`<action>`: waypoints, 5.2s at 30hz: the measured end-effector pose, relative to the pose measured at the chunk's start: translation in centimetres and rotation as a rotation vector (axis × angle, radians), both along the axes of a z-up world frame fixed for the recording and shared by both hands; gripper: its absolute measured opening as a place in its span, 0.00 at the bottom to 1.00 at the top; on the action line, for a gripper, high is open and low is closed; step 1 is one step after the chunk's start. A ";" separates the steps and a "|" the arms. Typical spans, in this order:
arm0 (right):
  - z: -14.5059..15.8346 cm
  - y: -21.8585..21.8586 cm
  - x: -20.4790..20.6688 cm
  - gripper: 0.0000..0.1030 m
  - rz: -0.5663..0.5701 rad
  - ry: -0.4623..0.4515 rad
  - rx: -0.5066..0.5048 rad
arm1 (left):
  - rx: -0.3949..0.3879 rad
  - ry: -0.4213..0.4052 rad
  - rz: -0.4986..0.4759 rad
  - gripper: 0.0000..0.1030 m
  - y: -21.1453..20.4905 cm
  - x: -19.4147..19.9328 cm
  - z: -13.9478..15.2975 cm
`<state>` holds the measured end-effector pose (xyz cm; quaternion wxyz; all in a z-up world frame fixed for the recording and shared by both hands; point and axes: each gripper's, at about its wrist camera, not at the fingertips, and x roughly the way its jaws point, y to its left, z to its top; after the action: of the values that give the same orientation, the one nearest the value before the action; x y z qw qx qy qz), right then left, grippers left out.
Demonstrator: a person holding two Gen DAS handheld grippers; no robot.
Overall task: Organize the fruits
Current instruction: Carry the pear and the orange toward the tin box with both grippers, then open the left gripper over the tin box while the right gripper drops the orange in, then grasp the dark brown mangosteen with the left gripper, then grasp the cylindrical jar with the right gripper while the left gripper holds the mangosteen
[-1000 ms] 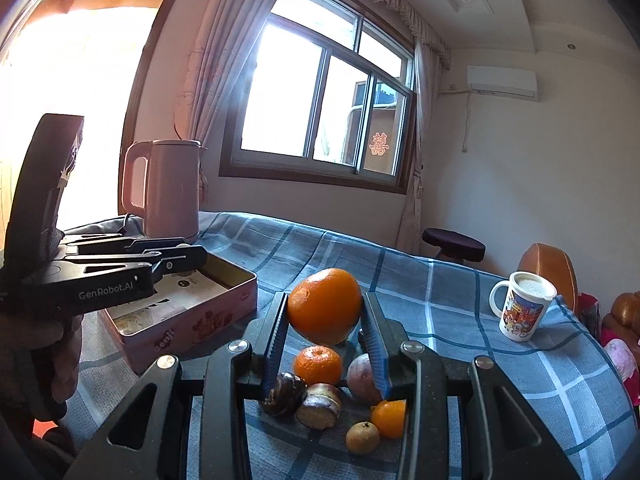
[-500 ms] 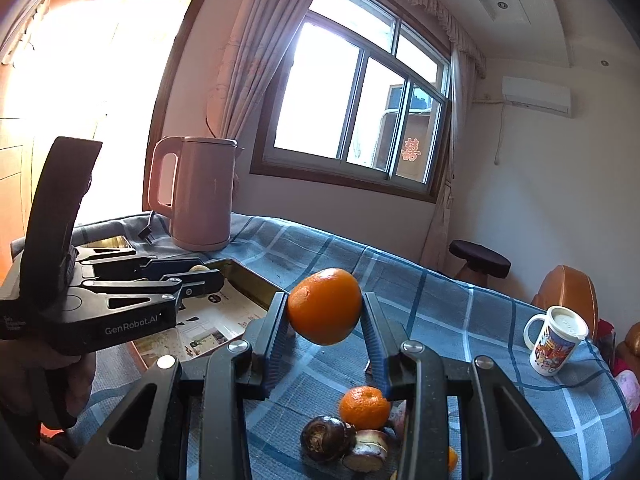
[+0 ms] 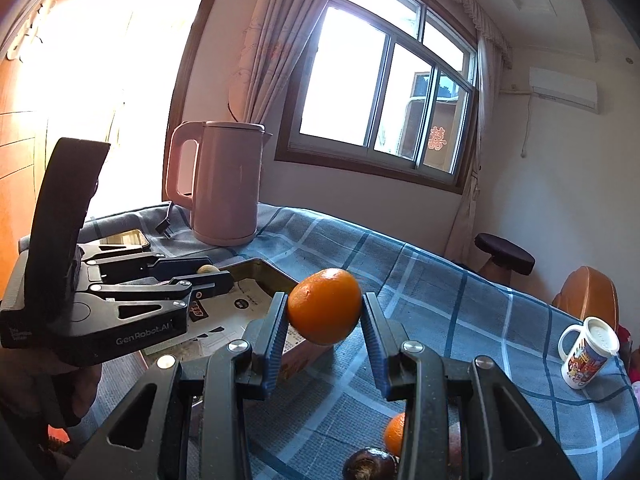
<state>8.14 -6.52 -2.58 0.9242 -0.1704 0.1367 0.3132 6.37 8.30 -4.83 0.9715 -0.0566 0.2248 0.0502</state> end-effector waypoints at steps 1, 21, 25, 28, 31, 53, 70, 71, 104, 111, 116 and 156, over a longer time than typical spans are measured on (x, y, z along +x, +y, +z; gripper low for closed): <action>0.0 0.3 0.1 0.37 0.005 0.002 -0.005 | -0.002 0.003 0.003 0.27 0.3 0.0 0.0; -2.9 5.3 2.0 0.38 0.054 0.090 -0.042 | 0.044 0.077 0.022 0.27 2.9 1.3 -1.1; -3.4 5.8 2.3 0.38 0.051 0.105 -0.054 | 0.052 0.099 0.028 0.27 3.2 1.7 -1.5; -3.9 6.2 2.6 0.38 0.042 0.122 -0.063 | 0.050 0.107 0.026 0.27 3.3 1.8 -1.7; -4.4 6.6 3.0 0.38 0.030 0.141 -0.074 | 0.060 0.122 0.024 0.27 3.2 2.1 -1.8; -5.2 6.8 3.7 0.62 -0.019 0.177 -0.104 | 0.068 0.089 0.066 0.58 3.3 1.6 -1.6; -2.7 -12.2 0.2 0.62 -0.418 0.102 0.131 | 0.064 0.000 -0.156 0.69 -6.3 0.2 0.2; -2.7 -12.4 0.3 0.62 -0.431 0.099 0.135 | 0.062 0.015 -0.188 0.69 -7.1 0.5 0.0; -3.5 -11.2 1.4 0.63 -0.368 0.181 0.086 | 0.036 0.166 -0.339 0.44 -12.4 3.5 -2.2; -4.9 -9.1 2.7 0.61 -0.302 0.277 -0.006 | -0.018 0.150 -0.303 0.44 -10.7 4.2 -2.1; -6.6 -8.8 3.6 0.43 -0.273 0.389 -0.041 | -0.020 0.145 -0.307 0.44 -10.5 4.0 -2.1; -3.5 -9.5 1.0 0.36 -0.259 0.142 0.080 | 0.062 0.006 -0.264 0.44 -11.6 1.4 -0.6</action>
<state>9.14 -16.03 -6.12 0.9510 -0.0920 0.2099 0.2077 7.80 -3.27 -5.46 0.9702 0.0035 0.2316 -0.0711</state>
